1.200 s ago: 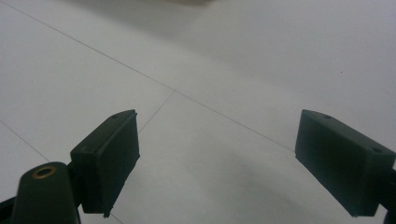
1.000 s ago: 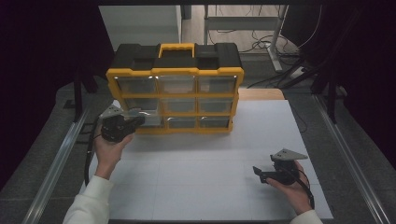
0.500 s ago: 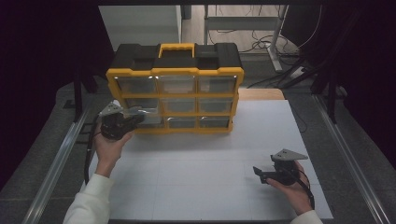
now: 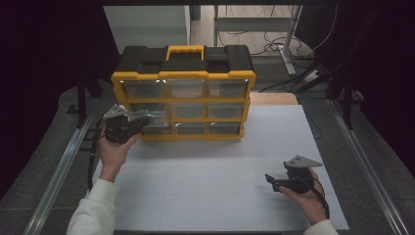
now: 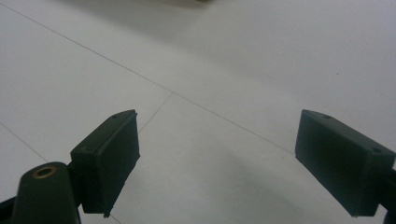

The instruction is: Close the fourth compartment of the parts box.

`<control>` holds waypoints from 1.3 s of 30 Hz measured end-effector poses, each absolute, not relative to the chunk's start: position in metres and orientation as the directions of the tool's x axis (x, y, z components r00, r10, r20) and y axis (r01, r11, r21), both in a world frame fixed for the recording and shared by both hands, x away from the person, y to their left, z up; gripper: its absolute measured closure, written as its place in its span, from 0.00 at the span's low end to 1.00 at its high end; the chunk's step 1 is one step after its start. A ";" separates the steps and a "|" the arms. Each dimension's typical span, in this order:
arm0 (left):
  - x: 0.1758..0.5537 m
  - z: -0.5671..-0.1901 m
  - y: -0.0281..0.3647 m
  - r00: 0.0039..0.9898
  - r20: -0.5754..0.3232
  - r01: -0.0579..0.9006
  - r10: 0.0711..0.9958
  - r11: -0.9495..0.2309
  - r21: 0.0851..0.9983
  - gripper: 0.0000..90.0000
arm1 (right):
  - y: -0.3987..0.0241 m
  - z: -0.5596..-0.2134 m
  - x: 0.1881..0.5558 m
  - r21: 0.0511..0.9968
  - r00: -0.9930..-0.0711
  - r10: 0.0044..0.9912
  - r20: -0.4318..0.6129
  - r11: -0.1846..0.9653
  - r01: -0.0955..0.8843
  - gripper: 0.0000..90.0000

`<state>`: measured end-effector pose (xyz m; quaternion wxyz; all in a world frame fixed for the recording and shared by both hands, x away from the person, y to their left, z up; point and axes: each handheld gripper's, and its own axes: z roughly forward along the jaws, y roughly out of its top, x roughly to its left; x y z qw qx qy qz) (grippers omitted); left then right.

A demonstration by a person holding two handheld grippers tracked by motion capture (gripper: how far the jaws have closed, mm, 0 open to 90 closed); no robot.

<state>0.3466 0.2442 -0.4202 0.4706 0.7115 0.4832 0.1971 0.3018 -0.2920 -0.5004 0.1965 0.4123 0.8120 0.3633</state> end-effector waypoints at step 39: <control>0.377 -0.421 0.248 0.404 -0.173 0.558 0.898 -0.092 0.825 1.00 | -0.291 -0.500 0.303 0.753 -0.585 0.811 -0.020 0.397 0.524 0.16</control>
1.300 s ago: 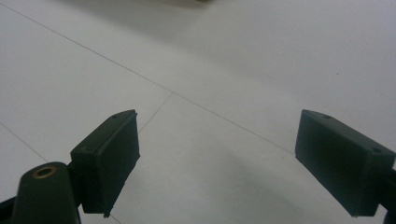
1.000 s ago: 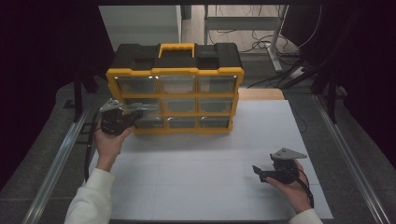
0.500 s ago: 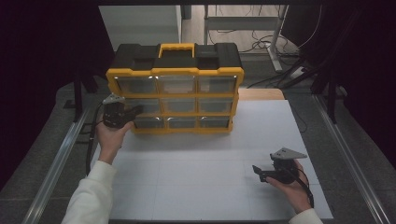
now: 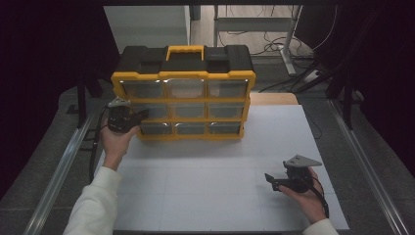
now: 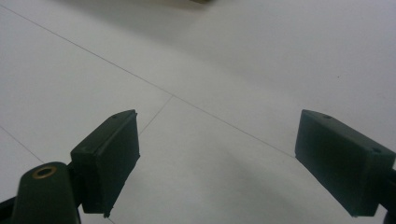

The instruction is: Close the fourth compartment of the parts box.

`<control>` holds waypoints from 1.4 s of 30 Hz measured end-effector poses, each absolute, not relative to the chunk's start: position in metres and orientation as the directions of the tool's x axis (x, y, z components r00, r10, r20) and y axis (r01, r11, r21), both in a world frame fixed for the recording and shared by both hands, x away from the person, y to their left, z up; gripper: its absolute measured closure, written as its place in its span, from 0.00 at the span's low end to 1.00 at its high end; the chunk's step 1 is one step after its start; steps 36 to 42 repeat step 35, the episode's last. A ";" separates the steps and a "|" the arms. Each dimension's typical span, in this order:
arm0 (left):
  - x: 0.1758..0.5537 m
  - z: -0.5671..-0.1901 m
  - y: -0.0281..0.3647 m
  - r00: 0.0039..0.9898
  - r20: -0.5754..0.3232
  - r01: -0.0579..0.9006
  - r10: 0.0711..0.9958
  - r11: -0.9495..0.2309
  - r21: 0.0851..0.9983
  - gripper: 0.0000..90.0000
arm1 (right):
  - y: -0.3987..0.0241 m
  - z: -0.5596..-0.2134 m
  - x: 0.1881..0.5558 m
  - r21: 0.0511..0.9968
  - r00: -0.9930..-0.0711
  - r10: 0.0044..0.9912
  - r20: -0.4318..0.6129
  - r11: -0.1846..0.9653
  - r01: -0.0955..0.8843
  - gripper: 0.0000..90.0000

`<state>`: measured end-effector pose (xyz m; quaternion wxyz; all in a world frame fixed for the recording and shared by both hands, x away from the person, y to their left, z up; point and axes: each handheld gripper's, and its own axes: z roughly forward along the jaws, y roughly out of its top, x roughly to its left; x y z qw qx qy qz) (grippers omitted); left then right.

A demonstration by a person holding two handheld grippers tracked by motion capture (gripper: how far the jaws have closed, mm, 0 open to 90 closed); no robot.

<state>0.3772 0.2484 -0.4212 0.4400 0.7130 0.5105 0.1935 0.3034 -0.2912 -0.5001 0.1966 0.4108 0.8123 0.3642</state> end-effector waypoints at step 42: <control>0.265 -0.469 0.208 0.566 -0.144 0.548 0.812 -0.240 0.802 0.17 | -0.296 -0.495 0.301 0.776 -0.605 0.796 -0.003 0.384 0.501 0.15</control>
